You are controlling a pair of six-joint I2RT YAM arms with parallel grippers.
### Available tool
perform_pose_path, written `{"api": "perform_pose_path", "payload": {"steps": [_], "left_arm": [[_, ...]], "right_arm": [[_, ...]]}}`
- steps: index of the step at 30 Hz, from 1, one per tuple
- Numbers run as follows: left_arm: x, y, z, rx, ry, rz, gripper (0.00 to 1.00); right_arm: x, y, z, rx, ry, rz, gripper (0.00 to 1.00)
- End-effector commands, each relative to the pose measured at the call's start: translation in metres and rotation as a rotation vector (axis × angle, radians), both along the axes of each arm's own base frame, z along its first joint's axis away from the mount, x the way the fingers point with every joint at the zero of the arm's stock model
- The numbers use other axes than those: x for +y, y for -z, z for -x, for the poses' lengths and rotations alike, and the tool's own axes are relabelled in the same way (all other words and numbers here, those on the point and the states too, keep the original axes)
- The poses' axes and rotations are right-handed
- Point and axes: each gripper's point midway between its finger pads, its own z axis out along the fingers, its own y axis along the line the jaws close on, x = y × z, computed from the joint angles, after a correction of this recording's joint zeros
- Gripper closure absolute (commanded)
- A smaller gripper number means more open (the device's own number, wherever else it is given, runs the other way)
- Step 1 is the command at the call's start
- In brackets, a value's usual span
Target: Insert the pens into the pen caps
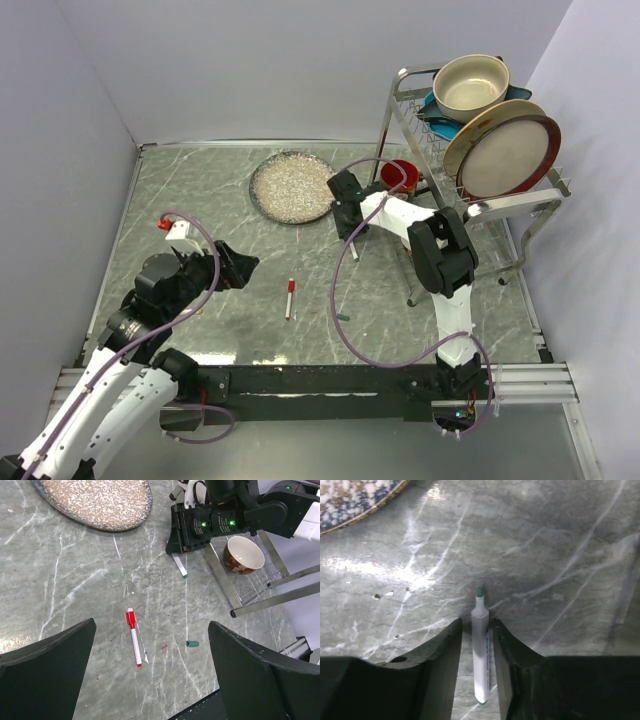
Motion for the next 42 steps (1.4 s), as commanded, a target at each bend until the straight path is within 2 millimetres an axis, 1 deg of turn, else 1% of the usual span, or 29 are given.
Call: {"api": "perform_pose_path", "payload": {"steps": [1, 2, 5, 8, 9, 13, 16, 17, 19, 20, 22, 23, 24, 25, 26, 27, 28, 29, 30, 31, 32, 33, 34, 35, 36, 37, 38, 40, 42], "left_arm": [[-0.008, -0.009, 0.001, -0.051, 0.052, 0.011, 0.01], [-0.010, -0.009, 0.001, -0.050, 0.061, 0.011, 0.01], [-0.012, -0.009, 0.002, -0.046, 0.078, 0.009, 0.01], [-0.026, -0.013, 0.010, -0.070, 0.172, 0.031, 0.01], [-0.037, -0.016, 0.020, -0.071, 0.258, 0.055, 0.01], [-0.058, -0.020, 0.034, -0.033, 0.364, 0.186, 0.02], [-0.065, -0.006, 0.037, 0.030, 0.381, 0.245, 0.05], [-0.066, 0.006, 0.037, 0.057, 0.379, 0.252, 0.06], [-0.070, 0.010, 0.039, 0.073, 0.390, 0.295, 0.07], [-0.071, 0.021, 0.041, 0.098, 0.394, 0.305, 0.08], [-0.075, 0.011, 0.044, 0.069, 0.425, 0.367, 0.09], [-0.077, 0.017, 0.047, 0.083, 0.432, 0.383, 0.09], [-0.079, 0.007, 0.049, 0.059, 0.454, 0.428, 0.09], [-0.082, 0.010, 0.053, 0.070, 0.484, 0.443, 0.08], [-0.083, 0.007, 0.053, 0.060, 0.492, 0.456, 0.08], [-0.084, 0.005, 0.053, 0.057, 0.497, 0.469, 0.09], [-0.086, 0.003, 0.052, 0.054, 0.504, 0.482, 0.09], [-0.086, 0.003, 0.050, 0.051, 0.499, 0.482, 0.11], [-0.086, 0.003, 0.049, 0.048, 0.495, 0.480, 0.12], [-0.086, 0.002, 0.047, 0.034, 0.493, 0.478, 0.12], [-0.087, 0.000, 0.046, 0.026, 0.493, 0.483, 0.16], [-0.087, -0.003, 0.046, 0.012, 0.498, 0.491, 0.17], [-0.087, -0.005, 0.046, 0.010, 0.500, 0.506, 0.18], [-0.088, -0.010, 0.046, -0.017, 0.510, 0.522, 0.21], [-0.089, -0.014, 0.047, -0.018, 0.518, 0.537, 0.21], [-0.090, -0.013, 0.046, -0.012, 0.522, 0.540, 0.22], [-0.091, -0.017, 0.046, -0.024, 0.531, 0.544, 0.23], [-0.093, -0.016, 0.043, -0.018, 0.535, 0.534, 0.23], [-0.094, -0.017, 0.041, -0.030, 0.535, 0.521, 0.24]], "right_arm": [[0.003, 0.004, -0.007, -0.009, -0.016, -0.007, 0.67], [0.003, 0.006, -0.005, -0.004, -0.017, -0.007, 0.74], [0.001, 0.005, 0.000, 0.000, -0.017, -0.012, 0.87], [0.003, 0.004, 0.005, 0.003, -0.016, -0.034, 0.98], [0.006, -0.003, 0.006, -0.006, -0.015, -0.055, 1.00], [0.018, -0.022, 0.016, -0.028, -0.032, -0.138, 1.00], [0.029, -0.041, 0.027, -0.062, -0.049, -0.189, 1.00], [0.035, -0.052, 0.033, -0.084, -0.064, -0.216, 1.00], [0.043, -0.061, 0.044, -0.090, -0.085, -0.263, 1.00], [0.057, -0.080, 0.051, -0.120, -0.118, -0.315, 1.00], [0.067, -0.092, 0.066, -0.126, -0.138, -0.366, 1.00], [0.075, -0.114, 0.069, -0.172, -0.162, -0.420, 1.00], [0.085, -0.125, 0.078, -0.180, -0.170, -0.463, 1.00], [0.091, -0.129, 0.089, -0.174, -0.190, -0.497, 1.00], [0.099, -0.154, 0.095, -0.222, -0.214, -0.563, 1.00], [0.109, -0.166, 0.106, -0.225, -0.230, -0.619, 1.00], [0.112, -0.169, 0.115, -0.224, -0.239, -0.653, 1.00], [0.119, -0.196, 0.122, -0.272, -0.269, -0.737, 1.00], [0.123, -0.207, 0.128, -0.278, -0.257, -0.787, 1.00], [0.127, -0.208, 0.139, -0.276, -0.268, -0.813, 1.00], [0.131, -0.233, 0.147, -0.329, -0.288, -0.880, 1.00], [0.133, -0.240, 0.153, -0.331, -0.276, -0.916, 1.00], [0.135, -0.237, 0.163, -0.313, -0.278, -0.924, 1.00], [0.139, -0.258, 0.168, -0.352, -0.282, -0.994, 1.00], [0.139, -0.264, 0.170, -0.366, -0.272, -1.014, 1.00], [0.140, -0.265, 0.175, -0.363, -0.271, -1.033, 1.00], [0.142, -0.274, 0.181, -0.370, -0.274, -1.071, 1.00], [0.142, -0.276, 0.185, -0.365, -0.266, -1.093, 1.00], [0.142, -0.286, 0.190, -0.376, -0.270, -1.133, 1.00]]}}
